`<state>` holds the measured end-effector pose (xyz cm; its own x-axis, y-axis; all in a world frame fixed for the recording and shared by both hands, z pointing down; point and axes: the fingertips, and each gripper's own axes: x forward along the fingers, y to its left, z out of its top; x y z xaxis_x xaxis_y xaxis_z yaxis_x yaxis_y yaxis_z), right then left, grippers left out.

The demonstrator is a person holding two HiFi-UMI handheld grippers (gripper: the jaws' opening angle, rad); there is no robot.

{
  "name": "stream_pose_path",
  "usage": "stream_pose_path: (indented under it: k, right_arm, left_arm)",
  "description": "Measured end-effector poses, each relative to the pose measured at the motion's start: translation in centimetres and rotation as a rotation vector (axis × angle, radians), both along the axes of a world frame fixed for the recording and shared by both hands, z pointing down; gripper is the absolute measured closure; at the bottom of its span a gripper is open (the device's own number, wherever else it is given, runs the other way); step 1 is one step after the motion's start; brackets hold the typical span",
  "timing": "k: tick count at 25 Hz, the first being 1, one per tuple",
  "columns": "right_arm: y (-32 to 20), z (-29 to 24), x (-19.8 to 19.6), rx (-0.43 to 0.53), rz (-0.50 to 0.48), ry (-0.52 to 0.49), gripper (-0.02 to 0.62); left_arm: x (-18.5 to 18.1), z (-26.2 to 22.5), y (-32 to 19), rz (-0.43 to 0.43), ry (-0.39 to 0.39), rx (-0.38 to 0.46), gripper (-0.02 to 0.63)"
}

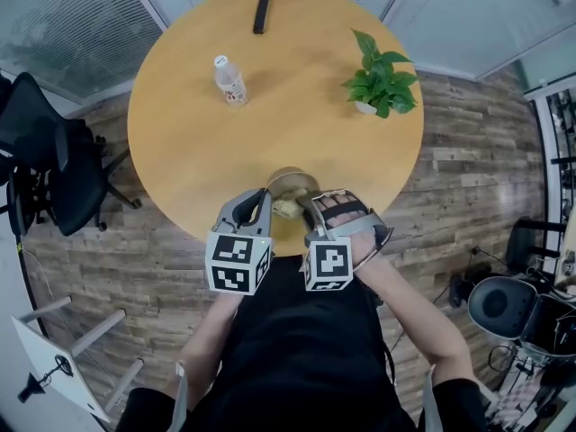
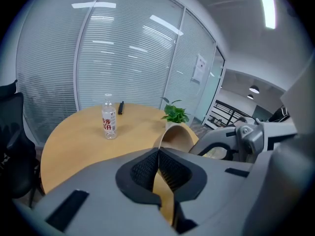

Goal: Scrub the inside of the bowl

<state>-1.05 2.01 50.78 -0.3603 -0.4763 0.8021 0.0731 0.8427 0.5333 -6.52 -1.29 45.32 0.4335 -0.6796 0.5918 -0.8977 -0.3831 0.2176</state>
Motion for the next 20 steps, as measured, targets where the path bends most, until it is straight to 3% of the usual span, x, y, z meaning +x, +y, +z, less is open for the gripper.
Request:
stream_pose_path:
  k: [4, 8, 10, 14, 15, 20]
  right_arm:
    - [1.0, -0.5, -0.8, -0.328, 0.236, -0.259, 0.555]
    - [0.7, -0.9, -0.3, -0.628, 0.545, -0.504, 0.555]
    - [0.3, -1.0, 0.2, -0.675, 0.629, -0.552, 0.555]
    - [-0.1, -1.7, 1.0, -0.627, 0.672, -0.54, 0.555]
    - [0.1, -1.6, 0.9, -0.676, 0.706, -0.567, 0.555]
    - [1.2, -1.8, -0.9, -1.101, 0.937, -0.843, 0.555]
  left_arm:
    - [-0.3, 0.1, -0.2, -0.016, 0.027, -0.002, 0.594]
    - [-0.4, 0.2, -0.1, -0.007, 0.023, -0.006, 0.592]
    - [-0.3, 0.4, 0.0, 0.001, 0.007, -0.001, 0.592]
    - [-0.2, 0.8, 0.1, 0.006, 0.003, -0.006, 0.592]
    - [-0.3, 0.8, 0.1, 0.006, -0.002, 0.003, 0.593]
    - [-0.2, -0.3, -0.1, 0.007, -0.096, 0.108, 0.594]
